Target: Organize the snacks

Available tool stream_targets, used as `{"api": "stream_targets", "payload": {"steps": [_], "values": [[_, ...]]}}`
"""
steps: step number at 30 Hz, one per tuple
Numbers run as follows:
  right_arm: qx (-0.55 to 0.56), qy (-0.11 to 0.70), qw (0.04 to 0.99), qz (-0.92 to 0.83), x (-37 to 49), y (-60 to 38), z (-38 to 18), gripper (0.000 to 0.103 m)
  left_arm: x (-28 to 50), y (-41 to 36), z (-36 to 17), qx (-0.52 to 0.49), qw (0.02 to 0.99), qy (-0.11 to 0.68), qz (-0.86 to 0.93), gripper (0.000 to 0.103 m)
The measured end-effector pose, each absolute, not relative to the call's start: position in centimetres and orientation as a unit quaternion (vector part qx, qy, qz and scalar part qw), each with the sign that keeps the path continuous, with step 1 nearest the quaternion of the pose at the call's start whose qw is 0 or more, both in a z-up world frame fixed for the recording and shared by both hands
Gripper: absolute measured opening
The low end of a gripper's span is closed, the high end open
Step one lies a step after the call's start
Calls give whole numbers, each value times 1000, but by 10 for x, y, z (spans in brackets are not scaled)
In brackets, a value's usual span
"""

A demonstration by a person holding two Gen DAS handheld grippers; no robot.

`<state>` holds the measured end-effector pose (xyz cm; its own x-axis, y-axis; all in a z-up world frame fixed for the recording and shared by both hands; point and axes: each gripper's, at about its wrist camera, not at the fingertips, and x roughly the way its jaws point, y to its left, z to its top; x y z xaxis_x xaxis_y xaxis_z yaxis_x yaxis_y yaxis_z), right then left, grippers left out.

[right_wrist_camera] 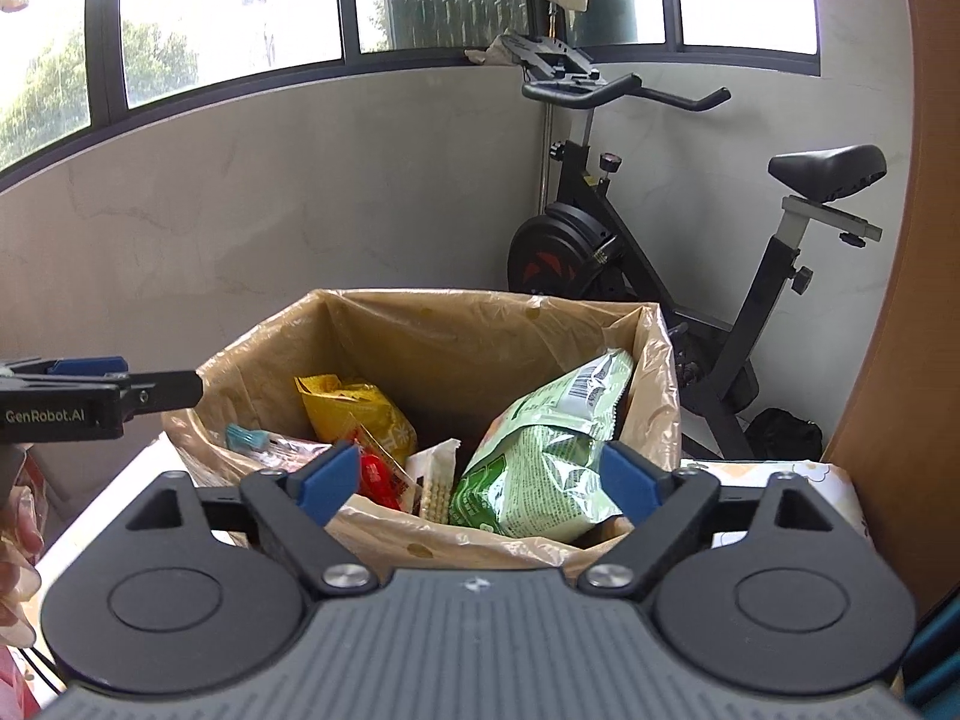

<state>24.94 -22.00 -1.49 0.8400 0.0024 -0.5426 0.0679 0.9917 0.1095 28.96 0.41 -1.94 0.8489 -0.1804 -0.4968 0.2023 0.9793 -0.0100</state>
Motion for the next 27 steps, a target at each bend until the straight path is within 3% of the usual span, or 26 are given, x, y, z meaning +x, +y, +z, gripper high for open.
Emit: {"api": "stream_targets", "payload": {"steps": [6,16,27], "values": [[56,250,966,-28,221,-211,10,101,264,3,2,54,969,235,-59,94],[61,191,978,-52,171,-195,60,103,202,2,45,66,978,189,-56,94],[70,182,979,-59,146,-188,77,103,174,6,58,47,982,172,-57,94]]}}
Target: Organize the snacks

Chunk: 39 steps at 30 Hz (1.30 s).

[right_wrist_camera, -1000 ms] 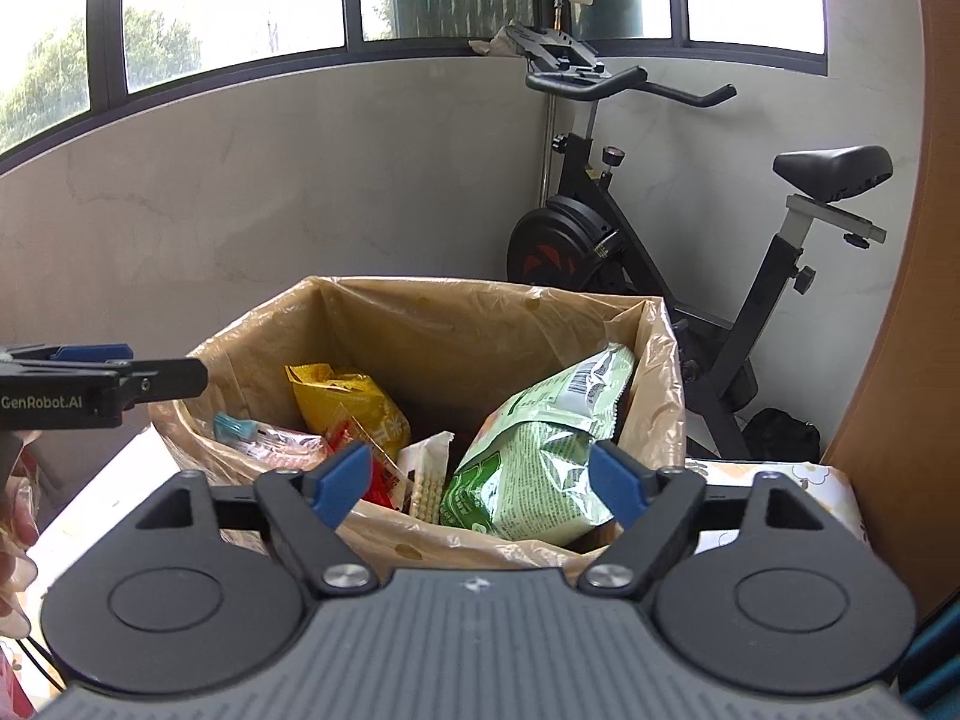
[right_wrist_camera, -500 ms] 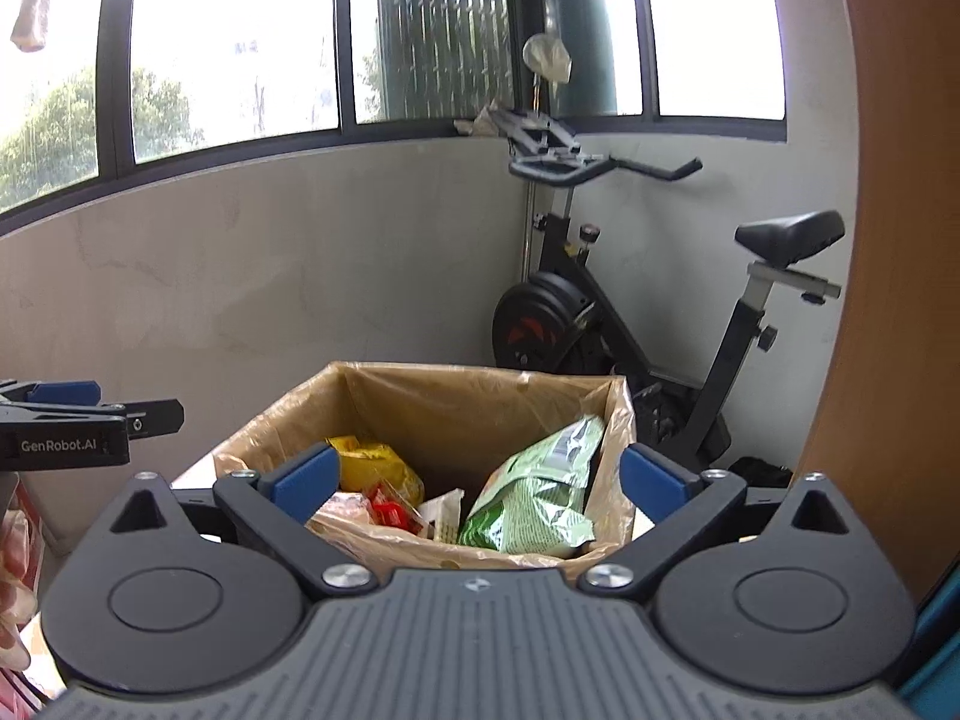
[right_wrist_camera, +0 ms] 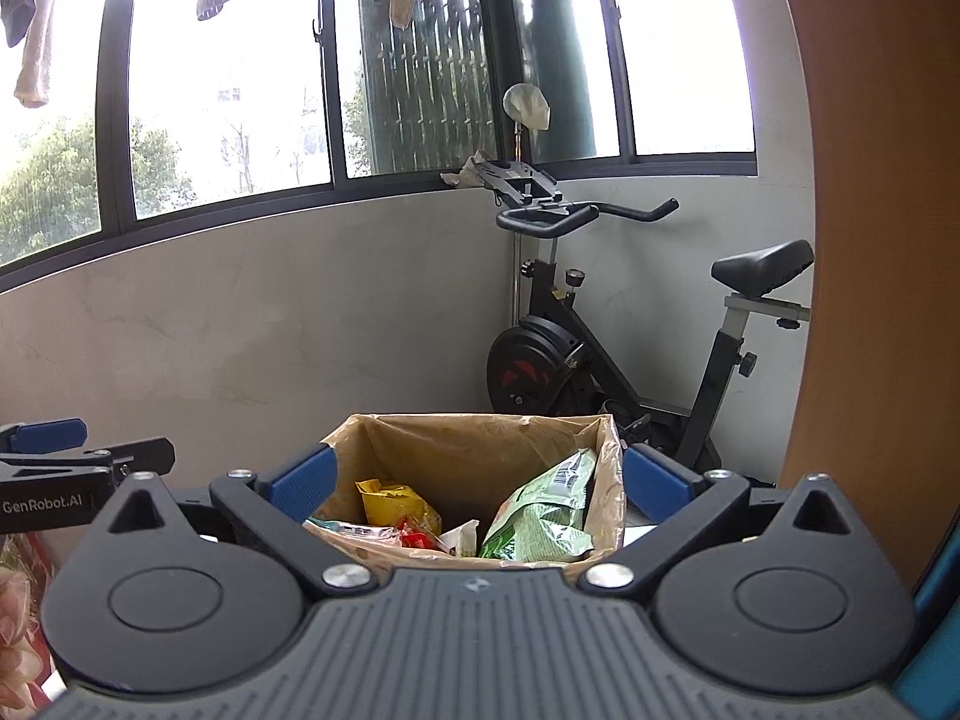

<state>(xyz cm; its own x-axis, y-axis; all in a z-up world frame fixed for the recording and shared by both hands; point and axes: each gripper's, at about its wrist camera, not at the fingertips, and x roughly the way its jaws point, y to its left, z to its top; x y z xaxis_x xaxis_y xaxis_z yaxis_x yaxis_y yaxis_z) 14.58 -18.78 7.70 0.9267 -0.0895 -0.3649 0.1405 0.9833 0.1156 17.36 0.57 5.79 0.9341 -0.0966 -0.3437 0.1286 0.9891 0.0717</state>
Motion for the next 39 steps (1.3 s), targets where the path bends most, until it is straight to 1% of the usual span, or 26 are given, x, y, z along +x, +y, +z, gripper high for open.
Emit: {"api": "stream_targets", "payload": {"steps": [39], "values": [[75,183,978,-58,144,-190,73,103,176,4,54,26,982,181,-56,94]]}}
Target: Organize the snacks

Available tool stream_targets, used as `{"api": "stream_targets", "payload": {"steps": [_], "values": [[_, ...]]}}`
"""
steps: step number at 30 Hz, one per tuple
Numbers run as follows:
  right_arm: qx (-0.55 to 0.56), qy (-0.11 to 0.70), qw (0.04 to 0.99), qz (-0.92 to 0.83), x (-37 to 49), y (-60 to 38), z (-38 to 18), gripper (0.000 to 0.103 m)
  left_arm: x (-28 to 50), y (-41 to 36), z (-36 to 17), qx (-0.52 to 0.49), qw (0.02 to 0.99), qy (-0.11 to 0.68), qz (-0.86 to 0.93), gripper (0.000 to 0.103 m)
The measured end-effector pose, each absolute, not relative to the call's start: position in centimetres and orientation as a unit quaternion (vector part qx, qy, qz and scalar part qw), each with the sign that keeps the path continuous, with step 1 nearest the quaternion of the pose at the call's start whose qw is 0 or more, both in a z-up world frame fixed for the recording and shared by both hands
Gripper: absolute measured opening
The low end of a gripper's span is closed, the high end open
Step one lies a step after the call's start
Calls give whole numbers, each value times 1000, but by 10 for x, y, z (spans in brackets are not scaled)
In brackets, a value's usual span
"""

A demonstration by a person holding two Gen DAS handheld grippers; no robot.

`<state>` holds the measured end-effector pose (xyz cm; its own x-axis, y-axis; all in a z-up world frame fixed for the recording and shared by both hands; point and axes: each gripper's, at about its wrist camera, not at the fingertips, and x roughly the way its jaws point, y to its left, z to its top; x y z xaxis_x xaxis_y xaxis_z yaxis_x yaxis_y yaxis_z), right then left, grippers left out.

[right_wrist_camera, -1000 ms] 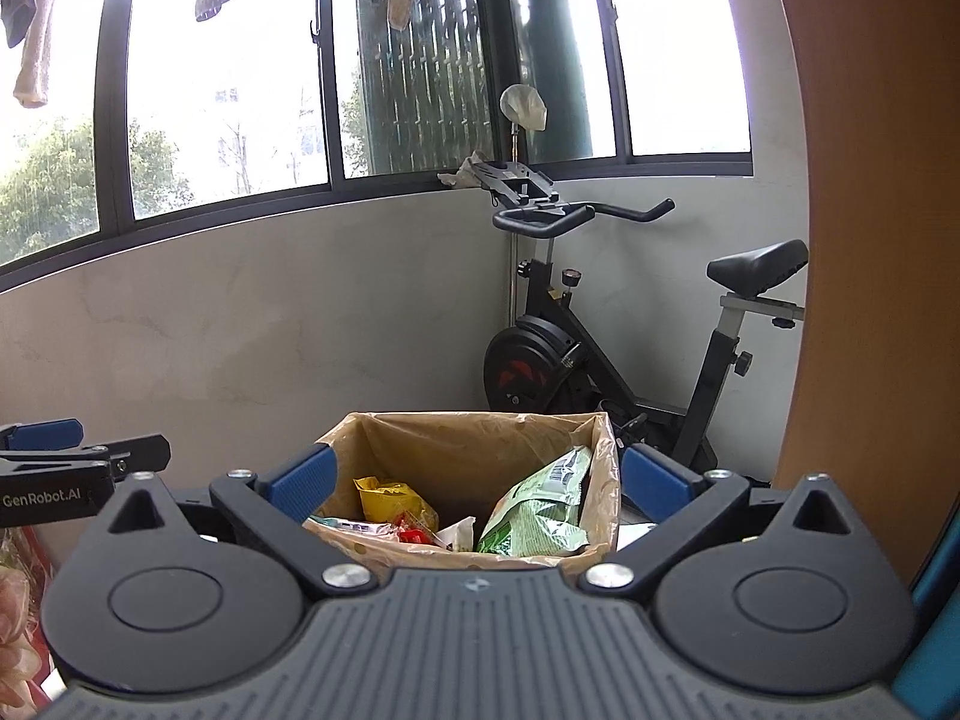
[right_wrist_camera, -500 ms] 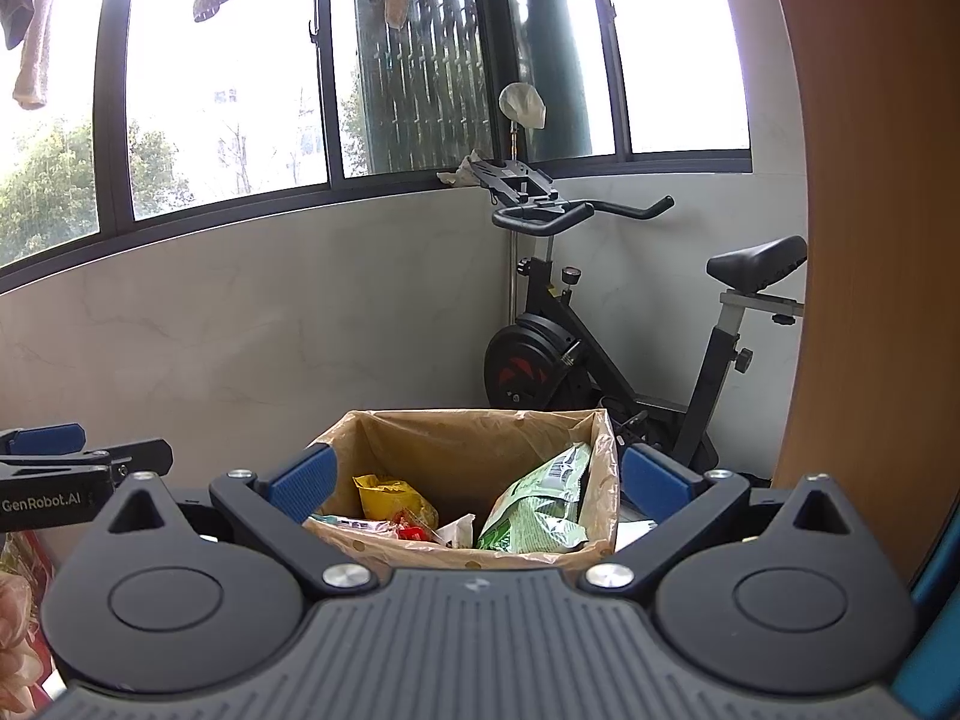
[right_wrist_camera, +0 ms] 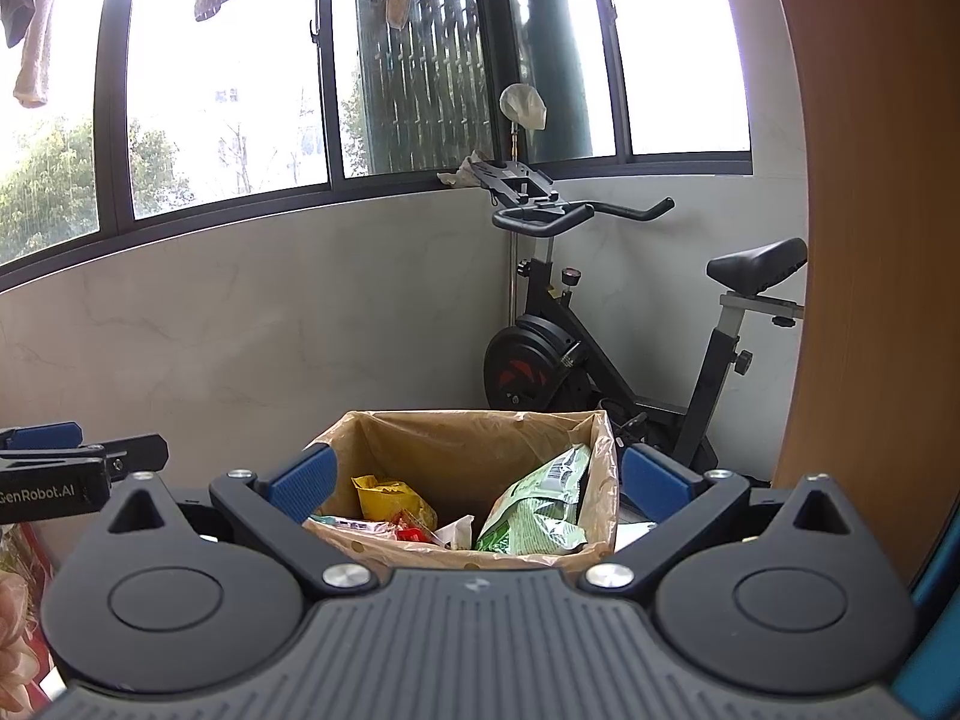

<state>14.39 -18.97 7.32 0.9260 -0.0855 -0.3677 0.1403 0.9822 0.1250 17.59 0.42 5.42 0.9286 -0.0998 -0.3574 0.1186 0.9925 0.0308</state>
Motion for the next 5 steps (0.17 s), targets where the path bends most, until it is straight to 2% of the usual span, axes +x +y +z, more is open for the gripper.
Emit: {"api": "stream_targets", "payload": {"steps": [5], "values": [[74,184,978,-58,144,-189,73,103,177,5,53,24,981,183,-56,94]]}}
